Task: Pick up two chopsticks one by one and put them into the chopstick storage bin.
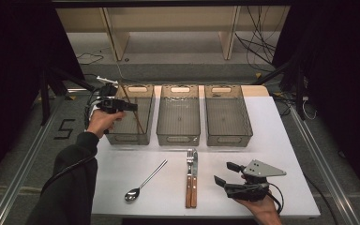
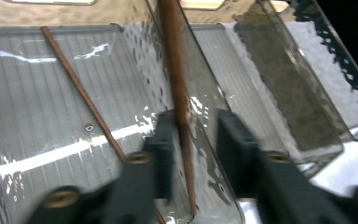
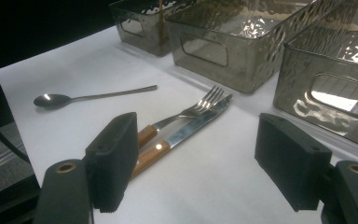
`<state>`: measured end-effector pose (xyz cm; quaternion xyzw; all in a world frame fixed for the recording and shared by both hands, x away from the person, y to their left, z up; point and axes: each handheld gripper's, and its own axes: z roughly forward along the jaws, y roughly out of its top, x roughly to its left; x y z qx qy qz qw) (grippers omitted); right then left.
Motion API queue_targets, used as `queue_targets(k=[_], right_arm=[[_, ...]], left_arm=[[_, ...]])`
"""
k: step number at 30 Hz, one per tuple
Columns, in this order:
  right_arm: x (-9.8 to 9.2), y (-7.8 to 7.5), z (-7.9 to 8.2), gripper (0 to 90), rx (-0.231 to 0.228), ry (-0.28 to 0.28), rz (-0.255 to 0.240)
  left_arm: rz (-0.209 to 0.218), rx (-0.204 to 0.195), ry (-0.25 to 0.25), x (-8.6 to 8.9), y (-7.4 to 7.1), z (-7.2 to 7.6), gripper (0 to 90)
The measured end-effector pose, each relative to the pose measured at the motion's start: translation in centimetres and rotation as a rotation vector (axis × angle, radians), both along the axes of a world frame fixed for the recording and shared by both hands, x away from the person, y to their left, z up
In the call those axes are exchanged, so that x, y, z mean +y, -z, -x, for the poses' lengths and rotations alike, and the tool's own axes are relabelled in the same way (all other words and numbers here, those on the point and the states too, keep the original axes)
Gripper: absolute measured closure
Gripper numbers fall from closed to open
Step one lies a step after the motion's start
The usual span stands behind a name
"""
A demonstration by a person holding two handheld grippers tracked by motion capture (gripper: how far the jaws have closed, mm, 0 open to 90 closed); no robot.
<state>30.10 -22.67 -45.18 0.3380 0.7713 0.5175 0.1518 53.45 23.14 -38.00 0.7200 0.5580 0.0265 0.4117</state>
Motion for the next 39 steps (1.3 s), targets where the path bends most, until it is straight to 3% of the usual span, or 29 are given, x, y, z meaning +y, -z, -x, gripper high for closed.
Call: queue_targets(k=[4, 7, 12, 21, 26, 29, 32, 39], right_arm=[[-0.1, 0.0, 0.0, 30.7, 0.002, 0.004, -0.002], [-0.1, 0.0, 0.0, 30.7, 0.002, 0.001, -0.001], [0.0, 0.0, 0.0, 30.7, 0.003, 0.000, -0.001], [-0.1, 0.0, 0.0, 30.7, 0.004, 0.001, 0.000], [0.0, 0.0, 0.0, 30.7, 0.005, 0.001, -0.001], [0.0, 0.0, 0.0, 30.7, 0.003, 0.000, -0.001], [0.0, 0.0, 0.1, 30.7, 0.005, -0.001, 0.000], [0.2, 0.1, 0.1, 30.7, 0.004, -0.003, 0.001]], left_arm=[[-0.046, -0.009, -0.054, -0.1, -0.2, 0.0, 42.0], [-0.067, -0.017, -0.039, -0.3, -0.5, 0.1, 34.7], [-0.092, -0.021, -0.025, -0.8, -0.7, 0.1, 33.1], [-0.066, -0.027, 0.001, -0.9, -0.7, 1.0, 28.3], [-0.018, -0.068, 0.034, -1.1, -1.5, 2.7, 25.8], [-0.017, -0.087, 0.054, -1.2, -1.8, 4.1, 24.6], [0.043, -0.090, 0.083, -1.1, -1.9, 5.9, 24.2], [-0.007, -0.112, 0.122, -1.8, -1.0, 10.0, 24.9]])
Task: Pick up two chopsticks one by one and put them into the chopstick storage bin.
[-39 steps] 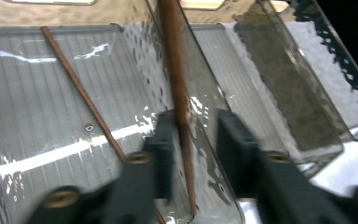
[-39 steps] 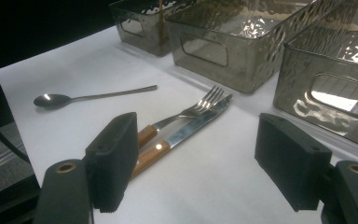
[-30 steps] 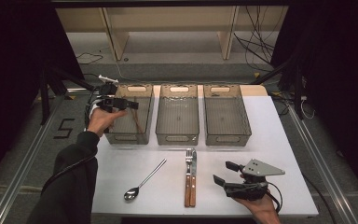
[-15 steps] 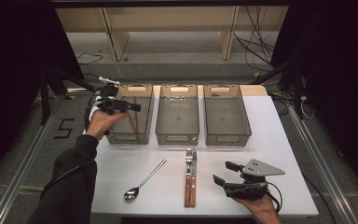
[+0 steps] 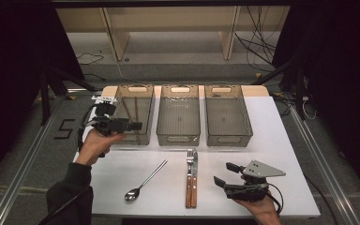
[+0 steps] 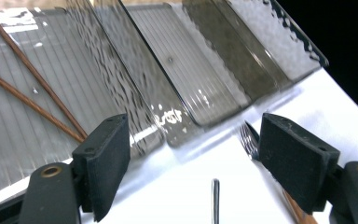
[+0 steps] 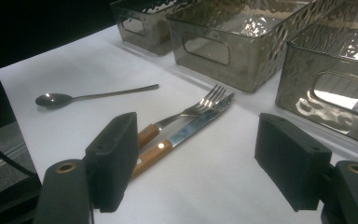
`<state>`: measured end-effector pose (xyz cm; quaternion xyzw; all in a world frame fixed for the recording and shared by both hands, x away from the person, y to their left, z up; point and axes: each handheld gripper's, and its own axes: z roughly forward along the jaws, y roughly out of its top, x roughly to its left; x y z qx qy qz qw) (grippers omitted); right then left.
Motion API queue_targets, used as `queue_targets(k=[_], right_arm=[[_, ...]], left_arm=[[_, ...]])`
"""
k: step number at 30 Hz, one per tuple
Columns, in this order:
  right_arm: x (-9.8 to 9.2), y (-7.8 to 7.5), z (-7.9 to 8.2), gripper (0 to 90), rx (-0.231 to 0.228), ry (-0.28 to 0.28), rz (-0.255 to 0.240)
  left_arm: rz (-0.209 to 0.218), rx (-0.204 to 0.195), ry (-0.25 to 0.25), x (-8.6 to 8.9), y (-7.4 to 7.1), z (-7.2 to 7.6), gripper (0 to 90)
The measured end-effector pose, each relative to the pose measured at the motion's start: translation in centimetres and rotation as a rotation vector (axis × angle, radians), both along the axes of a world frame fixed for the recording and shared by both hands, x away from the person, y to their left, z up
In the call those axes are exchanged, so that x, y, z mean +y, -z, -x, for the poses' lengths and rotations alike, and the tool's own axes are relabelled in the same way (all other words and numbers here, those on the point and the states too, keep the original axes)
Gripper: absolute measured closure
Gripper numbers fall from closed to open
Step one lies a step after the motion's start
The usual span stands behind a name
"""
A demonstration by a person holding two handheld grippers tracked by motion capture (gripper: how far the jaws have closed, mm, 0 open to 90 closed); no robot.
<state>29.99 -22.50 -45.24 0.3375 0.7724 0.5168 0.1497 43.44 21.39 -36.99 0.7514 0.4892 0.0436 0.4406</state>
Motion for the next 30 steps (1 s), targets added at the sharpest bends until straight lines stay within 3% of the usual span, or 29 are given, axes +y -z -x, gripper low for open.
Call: queue_targets(k=[8, 11, 15, 24, 30], right_arm=[[0.0, 0.1, 0.1, 30.6, 0.004, 0.004, -0.003], [0.0, 0.2, 0.1, 30.6, 0.005, 0.005, -0.007], [-0.1, 0.3, 0.2, 30.6, 0.003, 0.009, -0.012], [-0.7, 0.4, 0.2, 29.2, 0.001, 0.020, -0.038], [-0.9, 0.5, 0.2, 28.1, 0.001, 0.025, -0.049]], left_arm=[[0.008, -0.005, 0.038, -0.7, 2.7, 3.4, 23.6], [-0.028, 0.011, 0.069, -1.3, 3.6, 3.9, 22.1], [-0.045, 0.004, 0.089, -1.8, 4.3, 4.6, 21.4], [-0.104, 0.021, 0.112, -2.5, 5.9, 6.0, 19.7], [-0.196, 0.045, 0.139, -3.6, 6.7, 6.3, 19.8]])
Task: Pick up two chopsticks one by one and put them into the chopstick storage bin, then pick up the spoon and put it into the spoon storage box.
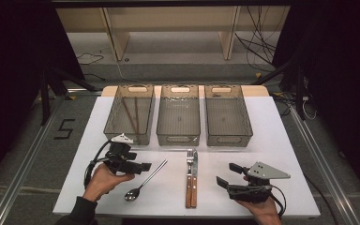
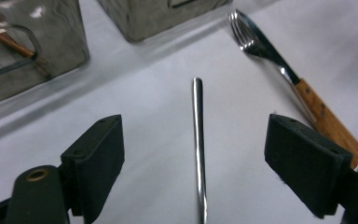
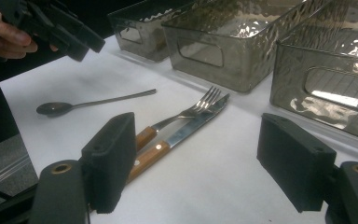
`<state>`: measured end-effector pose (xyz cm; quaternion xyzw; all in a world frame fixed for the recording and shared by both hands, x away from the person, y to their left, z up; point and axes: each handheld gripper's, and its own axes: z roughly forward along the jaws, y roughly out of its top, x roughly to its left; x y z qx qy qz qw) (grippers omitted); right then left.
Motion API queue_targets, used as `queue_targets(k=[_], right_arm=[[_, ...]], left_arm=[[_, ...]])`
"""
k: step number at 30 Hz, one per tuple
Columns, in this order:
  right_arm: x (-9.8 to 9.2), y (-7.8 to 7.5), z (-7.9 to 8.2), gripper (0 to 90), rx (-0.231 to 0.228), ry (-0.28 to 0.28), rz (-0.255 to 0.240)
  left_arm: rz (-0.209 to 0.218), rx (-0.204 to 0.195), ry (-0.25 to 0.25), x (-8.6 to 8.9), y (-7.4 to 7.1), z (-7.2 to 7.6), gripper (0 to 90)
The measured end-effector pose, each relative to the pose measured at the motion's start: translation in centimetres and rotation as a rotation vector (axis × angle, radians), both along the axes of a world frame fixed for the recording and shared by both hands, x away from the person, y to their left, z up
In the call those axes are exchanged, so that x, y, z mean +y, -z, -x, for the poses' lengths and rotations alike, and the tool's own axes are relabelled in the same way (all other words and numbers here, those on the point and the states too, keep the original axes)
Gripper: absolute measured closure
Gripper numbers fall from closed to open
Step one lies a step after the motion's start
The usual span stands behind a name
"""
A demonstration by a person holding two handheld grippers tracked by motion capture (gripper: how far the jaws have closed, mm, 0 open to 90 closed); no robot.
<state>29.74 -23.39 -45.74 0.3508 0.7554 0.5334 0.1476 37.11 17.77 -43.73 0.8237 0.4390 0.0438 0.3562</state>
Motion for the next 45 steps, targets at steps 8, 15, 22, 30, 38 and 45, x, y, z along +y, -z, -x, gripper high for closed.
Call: queue_targets(k=[8, 15, 22, 30, 38, 45], right_arm=[[-0.2, 0.1, 0.0, 25.8, -0.004, 0.008, -0.013], [-0.1, 0.1, 0.0, 25.6, -0.003, 0.007, -0.010], [-0.1, 0.1, 0.0, 25.6, -0.003, 0.004, -0.007], [-0.2, 0.1, 0.0, 25.7, -0.003, 0.004, -0.005], [0.1, 0.1, 0.0, 25.9, -0.005, -0.002, 0.004], [0.3, 0.1, 0.1, 26.0, -0.005, -0.006, 0.012]], left_arm=[[-0.115, 0.045, 0.049, -1.3, 0.7, 0.3, 20.2], [-0.202, 0.071, 0.069, -2.0, 1.4, 0.6, 20.8], [-0.256, 0.091, 0.107, -2.6, 1.8, 0.9, 29.3], [-0.290, 0.096, 0.136, -3.1, 1.8, 1.3, 45.4], [-0.313, 0.110, 0.164, -3.4, 2.1, 1.6, 57.4], [-0.346, 0.136, 0.184, -3.3, 2.4, 1.7, 65.3]])
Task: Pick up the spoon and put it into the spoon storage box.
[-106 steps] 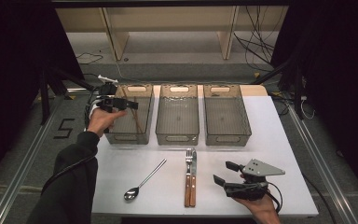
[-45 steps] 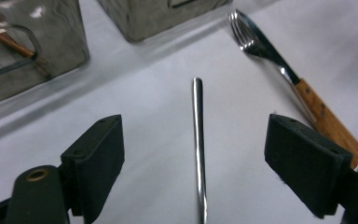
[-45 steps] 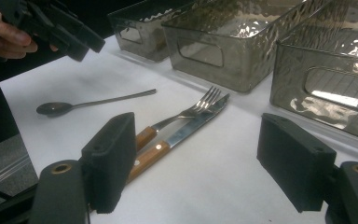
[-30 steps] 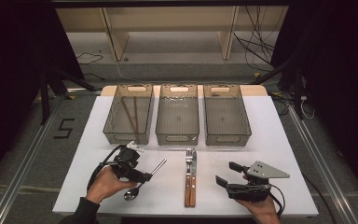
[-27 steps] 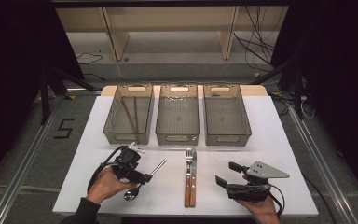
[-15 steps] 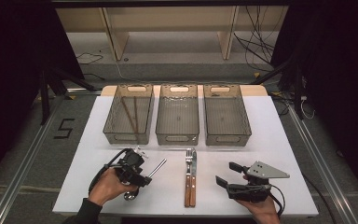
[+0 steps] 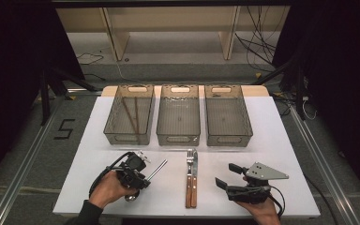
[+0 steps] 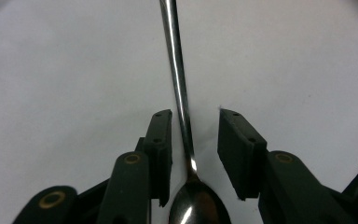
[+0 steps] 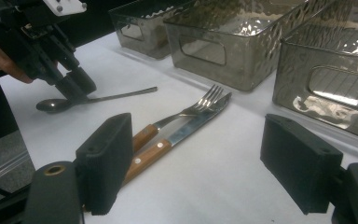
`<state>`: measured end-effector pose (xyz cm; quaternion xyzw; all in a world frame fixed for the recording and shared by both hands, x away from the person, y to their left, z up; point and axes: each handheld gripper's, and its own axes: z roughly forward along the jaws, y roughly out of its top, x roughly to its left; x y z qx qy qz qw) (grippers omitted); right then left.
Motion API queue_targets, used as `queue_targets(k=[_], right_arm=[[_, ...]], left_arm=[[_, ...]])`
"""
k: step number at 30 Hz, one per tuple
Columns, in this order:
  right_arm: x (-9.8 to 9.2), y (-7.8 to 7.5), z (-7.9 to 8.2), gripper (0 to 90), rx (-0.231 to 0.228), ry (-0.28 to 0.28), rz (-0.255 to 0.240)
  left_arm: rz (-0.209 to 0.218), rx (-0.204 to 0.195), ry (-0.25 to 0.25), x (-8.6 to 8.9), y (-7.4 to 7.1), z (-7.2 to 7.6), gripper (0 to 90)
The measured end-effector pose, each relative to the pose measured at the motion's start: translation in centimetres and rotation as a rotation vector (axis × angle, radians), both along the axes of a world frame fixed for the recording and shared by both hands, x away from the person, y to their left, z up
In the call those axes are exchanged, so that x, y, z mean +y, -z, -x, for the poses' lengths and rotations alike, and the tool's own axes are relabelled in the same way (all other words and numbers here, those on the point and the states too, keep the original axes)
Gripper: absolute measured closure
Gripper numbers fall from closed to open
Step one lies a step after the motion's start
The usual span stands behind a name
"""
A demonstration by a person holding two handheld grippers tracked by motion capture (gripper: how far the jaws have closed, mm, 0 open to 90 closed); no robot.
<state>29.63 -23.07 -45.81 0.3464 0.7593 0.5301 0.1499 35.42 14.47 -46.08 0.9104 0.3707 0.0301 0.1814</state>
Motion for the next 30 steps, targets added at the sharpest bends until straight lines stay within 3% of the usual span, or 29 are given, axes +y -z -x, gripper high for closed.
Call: queue_targets(k=[6, 11, 17, 30], right_arm=[[0.11, -0.04, 0.09, 26.1, -0.003, -0.004, 0.004], [0.13, 0.01, 0.07, 26.2, -0.001, -0.005, 0.007], [0.13, 0.03, 0.06, 26.4, 0.000, -0.004, 0.008], [0.12, 0.02, 0.07, 26.6, 0.000, -0.003, 0.009]], left_arm=[[-0.041, 0.015, 0.002, -0.15, 0.50, 0.16, 68.3], [-0.057, -0.007, -0.014, -0.28, 0.56, 0.25, 75.2], [-0.078, -0.027, 0.004, -0.60, 0.57, 0.49, 79.1], [-0.055, -0.030, 0.004, -0.37, 0.62, 0.47, 84.9]])
